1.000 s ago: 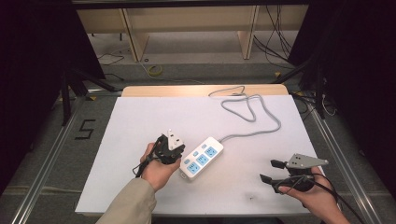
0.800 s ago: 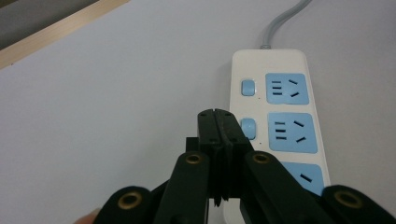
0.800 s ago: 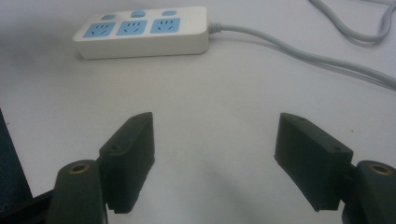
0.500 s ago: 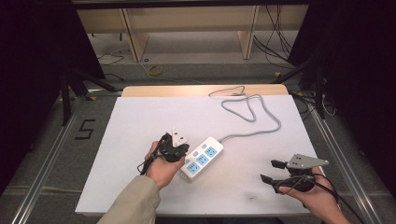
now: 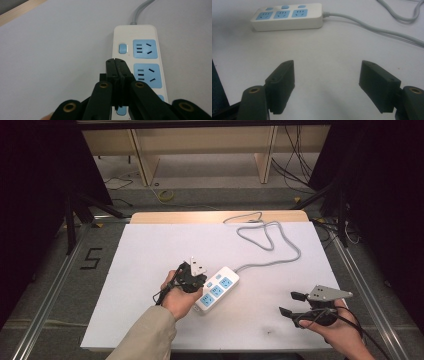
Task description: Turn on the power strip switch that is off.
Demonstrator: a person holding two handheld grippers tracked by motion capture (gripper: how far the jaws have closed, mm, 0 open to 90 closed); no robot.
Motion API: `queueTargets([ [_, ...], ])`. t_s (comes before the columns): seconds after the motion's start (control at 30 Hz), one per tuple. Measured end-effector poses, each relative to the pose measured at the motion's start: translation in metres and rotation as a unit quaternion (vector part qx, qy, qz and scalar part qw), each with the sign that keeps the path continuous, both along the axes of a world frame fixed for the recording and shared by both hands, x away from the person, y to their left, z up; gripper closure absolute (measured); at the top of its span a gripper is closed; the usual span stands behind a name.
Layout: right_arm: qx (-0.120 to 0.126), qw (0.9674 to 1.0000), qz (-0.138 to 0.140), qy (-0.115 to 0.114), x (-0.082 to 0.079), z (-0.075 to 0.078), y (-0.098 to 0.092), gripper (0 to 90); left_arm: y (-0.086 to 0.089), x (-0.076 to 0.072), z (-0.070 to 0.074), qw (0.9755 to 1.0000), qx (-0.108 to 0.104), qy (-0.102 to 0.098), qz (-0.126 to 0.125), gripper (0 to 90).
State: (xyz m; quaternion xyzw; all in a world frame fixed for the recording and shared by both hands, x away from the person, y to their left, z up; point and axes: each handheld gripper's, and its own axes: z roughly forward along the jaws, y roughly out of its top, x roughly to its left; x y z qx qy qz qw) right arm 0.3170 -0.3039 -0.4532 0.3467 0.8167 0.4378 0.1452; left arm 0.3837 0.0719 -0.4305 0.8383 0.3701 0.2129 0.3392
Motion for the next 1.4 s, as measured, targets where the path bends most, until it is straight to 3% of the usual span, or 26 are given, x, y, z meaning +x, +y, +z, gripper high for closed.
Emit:
queueTargets([
  [1.4, -0.001, 1.0, 0.001, 0.001, 0.0, 0.0, -0.001, 29.0, -0.017, 0.014, -0.009, 0.9994, 0.015, 0.03, -0.002, 89.7],
])
